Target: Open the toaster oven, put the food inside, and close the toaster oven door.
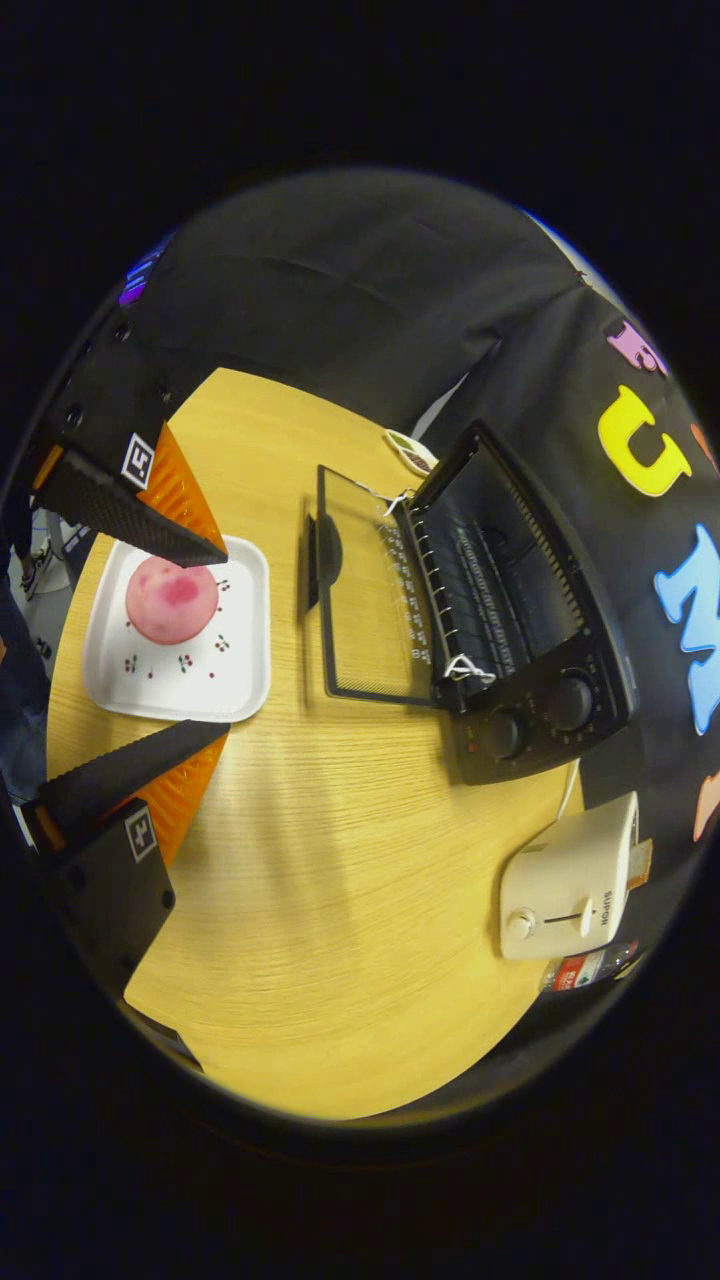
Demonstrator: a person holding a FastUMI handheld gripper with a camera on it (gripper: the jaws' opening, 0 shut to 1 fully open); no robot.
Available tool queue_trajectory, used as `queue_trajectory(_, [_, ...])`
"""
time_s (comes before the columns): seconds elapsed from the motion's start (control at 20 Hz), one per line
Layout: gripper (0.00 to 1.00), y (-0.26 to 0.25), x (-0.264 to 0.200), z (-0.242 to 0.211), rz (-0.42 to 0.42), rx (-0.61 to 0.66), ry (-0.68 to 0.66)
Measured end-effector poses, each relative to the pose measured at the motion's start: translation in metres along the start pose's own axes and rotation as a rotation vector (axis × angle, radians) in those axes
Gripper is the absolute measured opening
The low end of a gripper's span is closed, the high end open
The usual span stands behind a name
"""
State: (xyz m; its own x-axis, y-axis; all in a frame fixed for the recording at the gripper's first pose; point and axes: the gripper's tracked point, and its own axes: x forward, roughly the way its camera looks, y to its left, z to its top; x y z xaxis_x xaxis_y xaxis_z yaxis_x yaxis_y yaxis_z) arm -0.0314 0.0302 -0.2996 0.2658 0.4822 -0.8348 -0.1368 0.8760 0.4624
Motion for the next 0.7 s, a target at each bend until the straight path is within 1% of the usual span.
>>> queue_trajectory(0.1, [0.98, -0.012, 0.003, -0.014, -0.023, -0.013, 0.080])
queue_trajectory(0.25, [0.93, -0.020, 0.009, -0.028, -0.026, -0.005, 0.160])
queue_trajectory(0.5, [0.83, -0.020, 0.011, -0.033, -0.011, -0.004, 0.226])
queue_trajectory(0.6, [0.69, -0.021, 0.013, -0.037, -0.014, -0.012, 0.247])
queue_trajectory(0.7, [0.53, -0.025, 0.013, -0.039, -0.032, -0.018, 0.255])
